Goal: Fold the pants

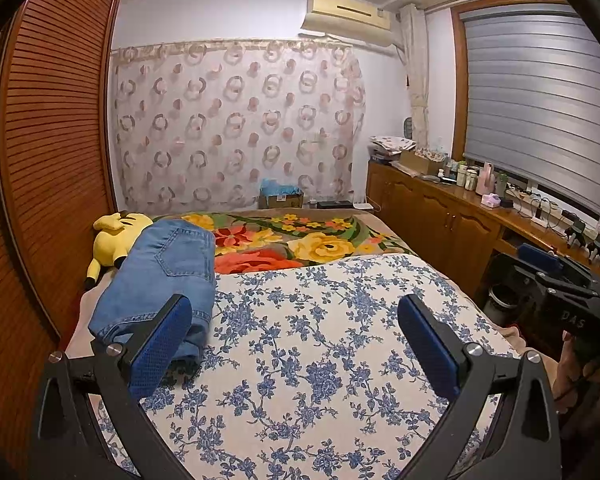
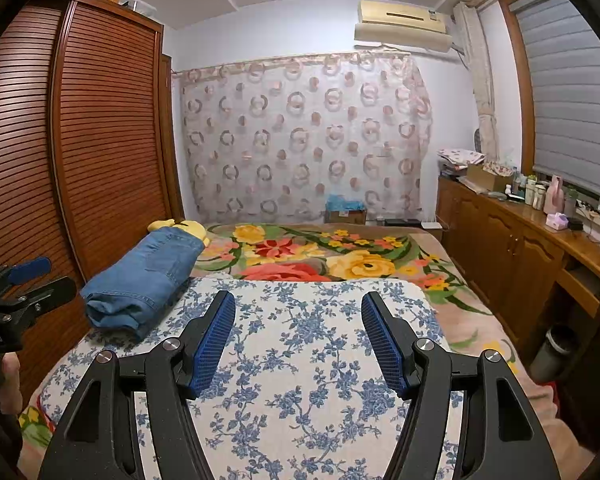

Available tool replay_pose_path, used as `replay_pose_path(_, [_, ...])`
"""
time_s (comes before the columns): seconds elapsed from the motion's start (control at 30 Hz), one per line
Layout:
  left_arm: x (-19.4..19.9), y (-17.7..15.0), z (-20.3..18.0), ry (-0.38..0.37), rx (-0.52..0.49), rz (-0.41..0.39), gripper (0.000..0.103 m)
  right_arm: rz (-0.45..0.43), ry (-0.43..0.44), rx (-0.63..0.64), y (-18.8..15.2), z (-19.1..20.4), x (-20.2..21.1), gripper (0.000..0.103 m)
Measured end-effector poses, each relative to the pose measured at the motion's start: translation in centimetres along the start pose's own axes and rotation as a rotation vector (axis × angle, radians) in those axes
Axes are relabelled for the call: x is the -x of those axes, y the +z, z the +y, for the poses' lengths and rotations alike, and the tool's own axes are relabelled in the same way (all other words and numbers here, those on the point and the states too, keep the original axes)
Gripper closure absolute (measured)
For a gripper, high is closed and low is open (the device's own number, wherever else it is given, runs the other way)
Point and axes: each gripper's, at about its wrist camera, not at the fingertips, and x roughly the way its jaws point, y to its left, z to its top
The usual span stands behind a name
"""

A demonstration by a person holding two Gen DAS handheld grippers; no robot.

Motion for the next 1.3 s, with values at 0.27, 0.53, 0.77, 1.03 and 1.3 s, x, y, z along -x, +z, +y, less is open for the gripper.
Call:
replay_pose_path(0.27, [-0.03,0.06,0.02,0.0,-0.001,0.0,0.0,0.0,0.0,-0.001,-0.03,-0.02,0.02,0.035])
replay_pose_path(0.53, [-0.06,-0.28,0.43,0.007,0.0,-0.006,0.0,0.001,0.002,0.0,-0.03,-0.05,-0.1,0.035])
replay_pose_path(0.77, [-0.12,-0.36,0.33,0.009,-0.001,-0.005,0.0,0.002,0.006,0.002,0.1,-0.24,-0.26,0.035])
replay_pose_path(1.03, [-0.08,-0.37,0.39,0.008,-0.001,-0.005,0.0,0.002,0.007,0.001,0.04,-0.25,-0.29,0.035])
replay_pose_path(1.3, [-0.06,-0.4,0.39,0.009,-0.002,-0.006,0.0,0.002,0.007,0.001,0.08,-0.35,-0.33,0.035])
